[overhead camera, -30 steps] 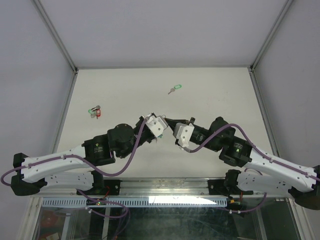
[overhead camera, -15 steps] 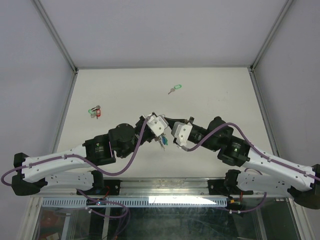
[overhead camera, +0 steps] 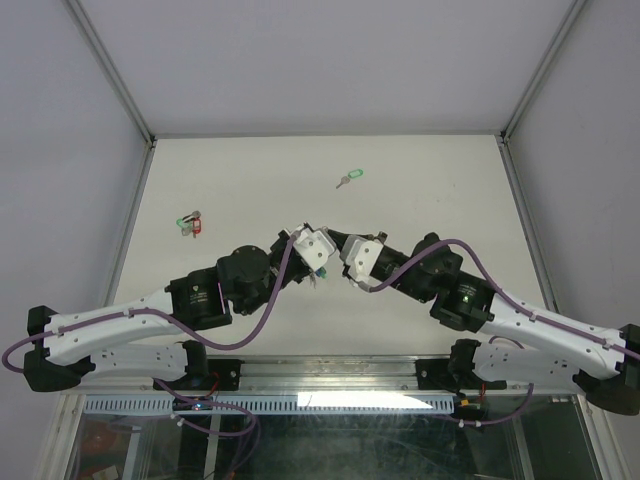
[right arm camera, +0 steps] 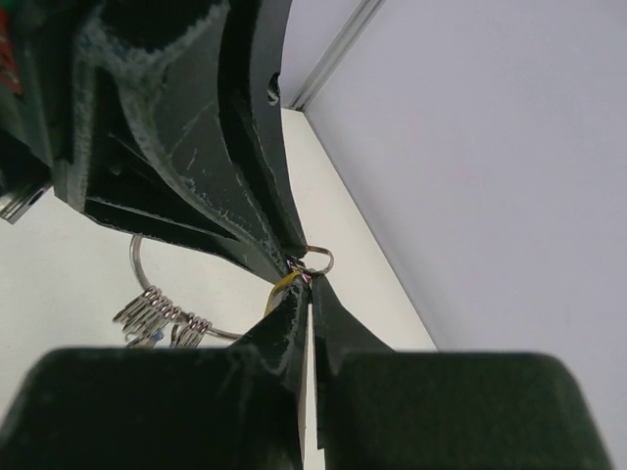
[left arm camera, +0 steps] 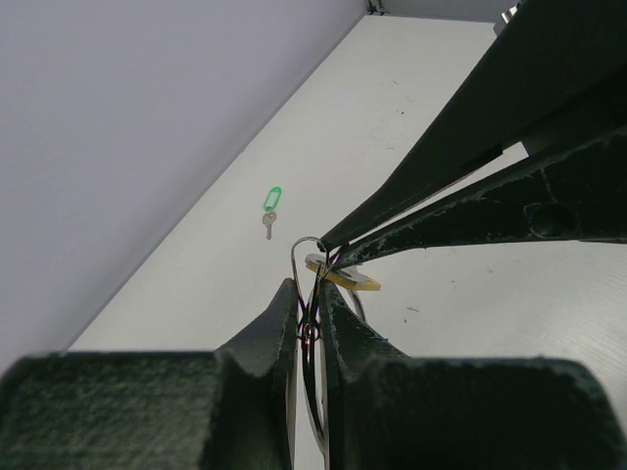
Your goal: Put the keys on the keyring
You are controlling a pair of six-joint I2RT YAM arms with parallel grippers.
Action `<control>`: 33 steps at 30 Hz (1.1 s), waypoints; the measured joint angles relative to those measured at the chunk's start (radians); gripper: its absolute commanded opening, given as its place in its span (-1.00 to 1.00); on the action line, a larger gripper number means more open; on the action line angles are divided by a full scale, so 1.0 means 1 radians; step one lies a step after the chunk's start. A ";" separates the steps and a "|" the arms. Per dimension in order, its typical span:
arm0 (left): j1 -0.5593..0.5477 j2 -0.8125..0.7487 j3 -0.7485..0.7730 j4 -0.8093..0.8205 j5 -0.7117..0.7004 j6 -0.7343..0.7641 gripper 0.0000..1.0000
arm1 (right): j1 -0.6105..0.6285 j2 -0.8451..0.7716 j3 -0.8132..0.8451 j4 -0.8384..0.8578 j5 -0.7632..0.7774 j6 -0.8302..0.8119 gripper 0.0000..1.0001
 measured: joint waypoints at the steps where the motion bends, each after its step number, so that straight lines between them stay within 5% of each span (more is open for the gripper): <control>1: 0.000 0.000 0.000 0.000 0.001 0.000 -1.00 | 0.001 0.000 0.000 0.001 0.007 0.003 -1.00; 33: -0.003 0.024 0.015 0.033 0.038 0.001 -1.00 | 0.013 -0.042 -0.003 0.021 0.125 0.017 -1.00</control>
